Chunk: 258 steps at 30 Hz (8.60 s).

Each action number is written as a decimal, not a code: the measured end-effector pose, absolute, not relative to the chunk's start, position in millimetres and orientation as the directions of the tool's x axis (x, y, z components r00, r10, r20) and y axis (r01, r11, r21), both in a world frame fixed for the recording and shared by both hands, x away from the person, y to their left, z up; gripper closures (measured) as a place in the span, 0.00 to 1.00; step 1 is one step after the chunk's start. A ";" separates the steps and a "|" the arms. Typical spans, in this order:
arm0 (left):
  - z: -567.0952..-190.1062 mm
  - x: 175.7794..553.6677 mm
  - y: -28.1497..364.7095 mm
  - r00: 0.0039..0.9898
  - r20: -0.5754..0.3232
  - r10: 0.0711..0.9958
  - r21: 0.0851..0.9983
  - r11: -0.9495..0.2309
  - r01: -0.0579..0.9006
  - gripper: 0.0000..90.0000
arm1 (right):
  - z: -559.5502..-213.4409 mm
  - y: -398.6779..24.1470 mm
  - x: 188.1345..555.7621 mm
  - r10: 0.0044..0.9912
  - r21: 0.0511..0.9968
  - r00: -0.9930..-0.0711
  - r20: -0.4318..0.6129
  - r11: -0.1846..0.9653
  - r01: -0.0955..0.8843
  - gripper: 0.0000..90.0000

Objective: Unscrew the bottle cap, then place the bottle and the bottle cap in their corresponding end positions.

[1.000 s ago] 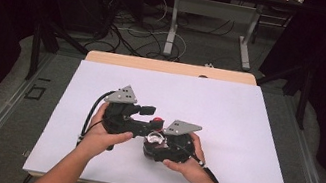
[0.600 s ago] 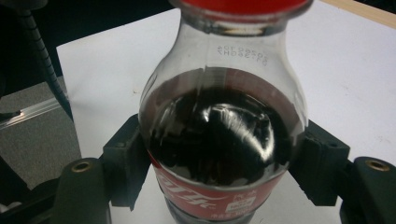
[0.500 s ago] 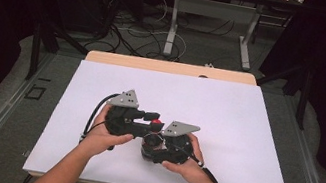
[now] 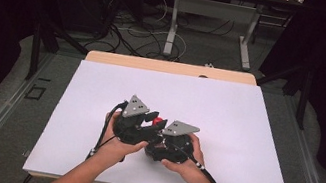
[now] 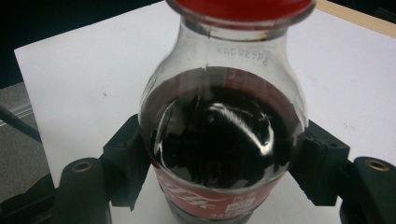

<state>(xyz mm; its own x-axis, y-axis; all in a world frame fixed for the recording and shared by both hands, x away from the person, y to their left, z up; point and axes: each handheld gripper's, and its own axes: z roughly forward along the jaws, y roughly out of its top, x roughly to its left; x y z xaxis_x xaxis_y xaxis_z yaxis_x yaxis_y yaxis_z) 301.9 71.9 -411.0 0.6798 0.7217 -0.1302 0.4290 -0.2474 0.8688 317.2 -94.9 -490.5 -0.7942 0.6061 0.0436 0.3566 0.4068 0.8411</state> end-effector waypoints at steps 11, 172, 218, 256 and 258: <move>-406.3 314.9 89.1 0.790 -0.184 0.586 0.879 -0.261 0.398 0.45 | -487.6 -99.0 318.8 0.592 0.850 -0.804 0.062 0.391 0.353 0.33; -456.4 359.2 184.4 0.448 -0.270 0.852 0.817 -0.043 0.574 0.68 | -520.7 -92.7 451.8 0.839 0.861 -0.543 0.027 0.257 0.439 0.26; -485.4 365.6 157.8 0.477 -0.234 0.847 0.787 -0.123 0.604 0.68 | -518.0 -171.5 377.6 0.848 0.812 -0.530 -0.001 0.310 0.495 0.00; -525.9 362.0 75.3 0.633 -0.200 0.748 0.772 -0.278 0.572 0.68 | -547.0 -222.6 344.9 0.871 0.799 -0.491 0.031 0.273 0.535 0.00; -530.8 363.8 69.8 0.637 -0.213 0.740 0.766 -0.278 0.579 0.68 | -546.2 -221.1 343.8 0.868 0.805 -0.496 0.020 0.280 0.523 0.00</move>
<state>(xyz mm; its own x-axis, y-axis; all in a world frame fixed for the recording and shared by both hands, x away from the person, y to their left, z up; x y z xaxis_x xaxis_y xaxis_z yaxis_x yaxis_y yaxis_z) 363.8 69.8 -530.8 0.6374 0.7403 -0.2135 0.5793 -0.2779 0.7663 343.8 -221.1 -546.2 -0.4956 0.8683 0.0201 0.5231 0.2800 0.8050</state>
